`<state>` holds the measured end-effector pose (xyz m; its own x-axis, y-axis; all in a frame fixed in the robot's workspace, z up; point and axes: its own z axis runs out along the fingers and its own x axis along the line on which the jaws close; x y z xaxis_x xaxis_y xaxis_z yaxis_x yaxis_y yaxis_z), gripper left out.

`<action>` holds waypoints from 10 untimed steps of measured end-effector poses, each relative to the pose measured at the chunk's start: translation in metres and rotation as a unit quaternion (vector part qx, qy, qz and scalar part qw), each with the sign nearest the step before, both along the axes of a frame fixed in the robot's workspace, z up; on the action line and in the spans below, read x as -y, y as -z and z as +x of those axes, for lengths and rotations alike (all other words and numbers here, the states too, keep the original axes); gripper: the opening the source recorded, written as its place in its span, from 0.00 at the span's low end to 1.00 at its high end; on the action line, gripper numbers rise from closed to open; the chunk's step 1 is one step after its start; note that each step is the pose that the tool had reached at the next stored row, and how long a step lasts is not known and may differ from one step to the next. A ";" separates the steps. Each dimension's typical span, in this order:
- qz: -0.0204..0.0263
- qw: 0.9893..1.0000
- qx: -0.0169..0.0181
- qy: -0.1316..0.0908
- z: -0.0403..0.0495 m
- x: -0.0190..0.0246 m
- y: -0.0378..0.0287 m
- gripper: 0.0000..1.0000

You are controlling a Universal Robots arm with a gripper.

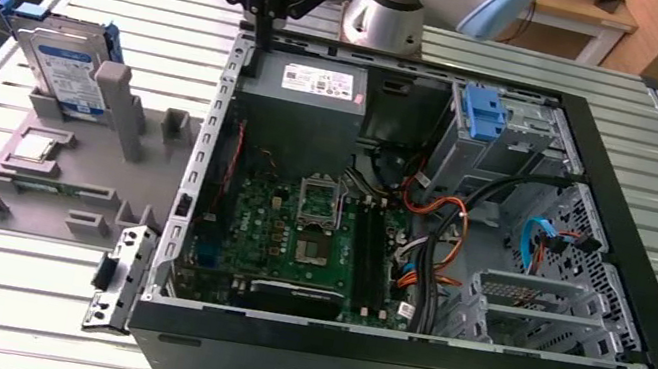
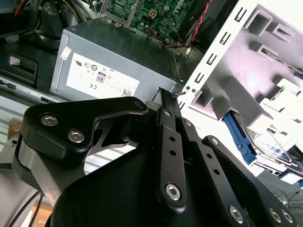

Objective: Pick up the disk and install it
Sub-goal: 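Reach for the disk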

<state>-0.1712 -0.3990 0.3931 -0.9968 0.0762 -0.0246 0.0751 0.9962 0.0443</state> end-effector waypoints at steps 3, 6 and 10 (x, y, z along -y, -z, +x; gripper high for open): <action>0.000 1.000 0.000 0.000 -0.0017 0.0000 0.0001 0.10; 0.000 1.000 0.000 0.000 -0.0019 0.0000 0.0001 0.10; 0.000 1.000 0.000 0.000 -0.0038 0.0000 0.0001 0.10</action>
